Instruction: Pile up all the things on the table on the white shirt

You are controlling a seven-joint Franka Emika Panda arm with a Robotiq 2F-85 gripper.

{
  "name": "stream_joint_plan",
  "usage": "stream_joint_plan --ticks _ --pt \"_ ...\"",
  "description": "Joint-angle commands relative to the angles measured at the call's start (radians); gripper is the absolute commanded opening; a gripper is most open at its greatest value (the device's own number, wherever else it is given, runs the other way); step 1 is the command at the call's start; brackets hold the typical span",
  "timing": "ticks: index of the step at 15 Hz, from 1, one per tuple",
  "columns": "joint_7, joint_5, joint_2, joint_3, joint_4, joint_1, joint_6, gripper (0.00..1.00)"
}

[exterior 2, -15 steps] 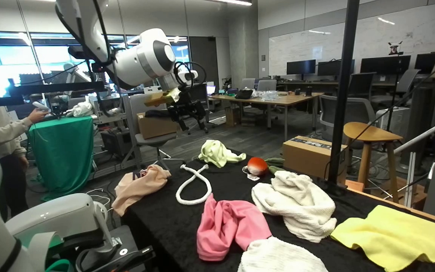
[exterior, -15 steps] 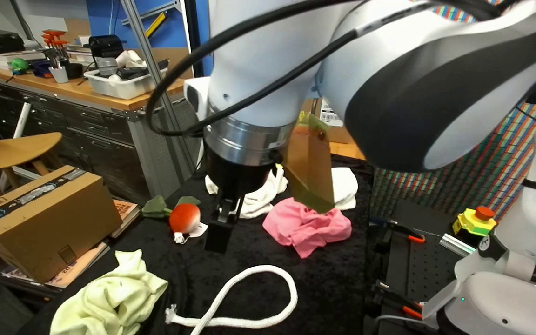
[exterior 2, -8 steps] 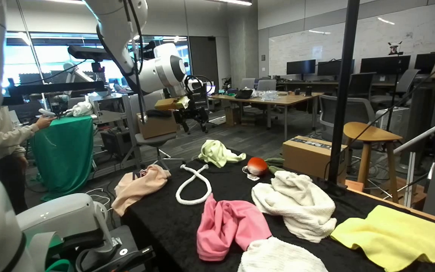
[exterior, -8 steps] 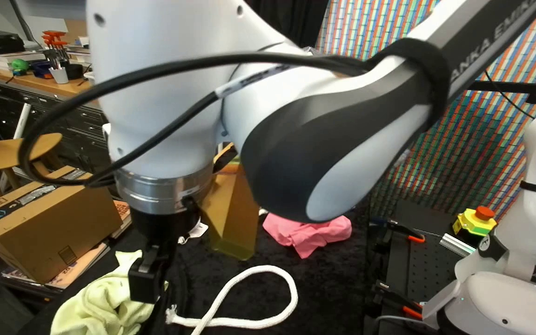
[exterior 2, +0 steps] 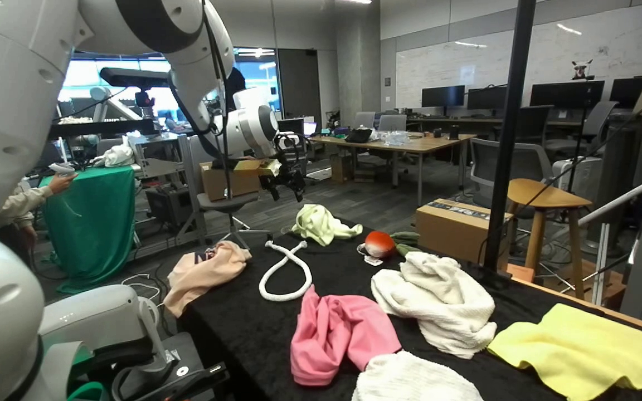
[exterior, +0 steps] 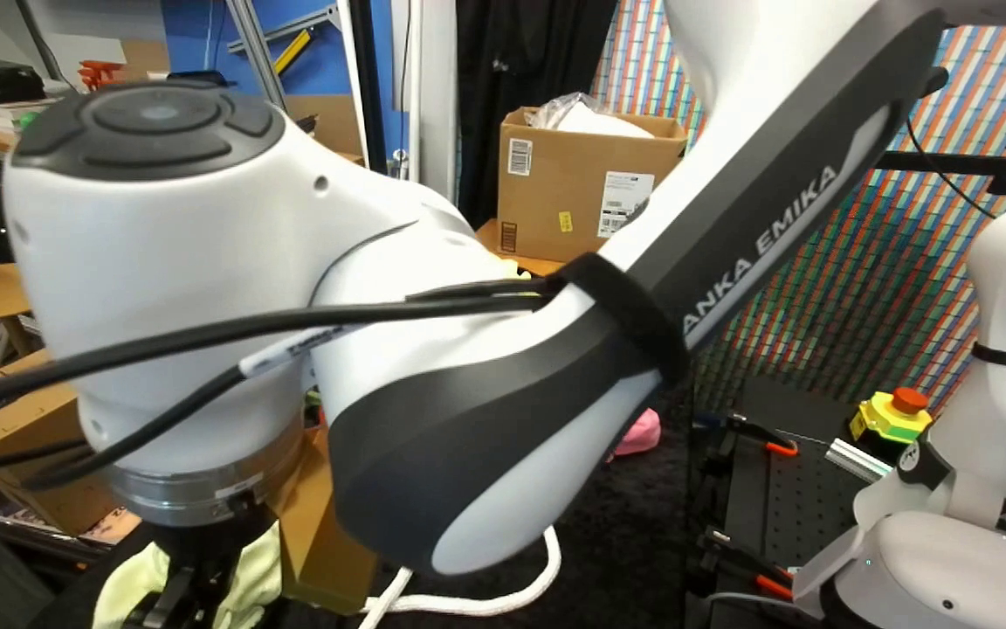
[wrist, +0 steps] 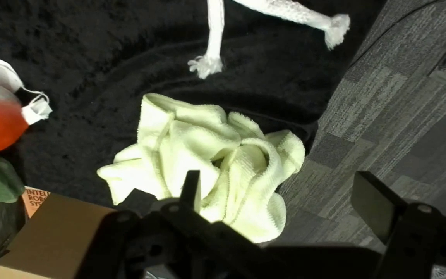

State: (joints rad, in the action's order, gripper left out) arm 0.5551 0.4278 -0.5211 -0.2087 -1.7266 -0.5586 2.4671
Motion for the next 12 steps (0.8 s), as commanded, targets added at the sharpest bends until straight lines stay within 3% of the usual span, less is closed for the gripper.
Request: stream_joint_plan --ticks 1,7,12 --pt "0.072 -0.001 -0.075 0.072 0.09 -0.078 0.055 1.0" --pt "0.141 -0.008 -0.173 0.163 0.186 -0.163 0.065 1.0" --pt "0.142 -0.036 -0.256 0.203 0.266 -0.191 0.041 1.0"
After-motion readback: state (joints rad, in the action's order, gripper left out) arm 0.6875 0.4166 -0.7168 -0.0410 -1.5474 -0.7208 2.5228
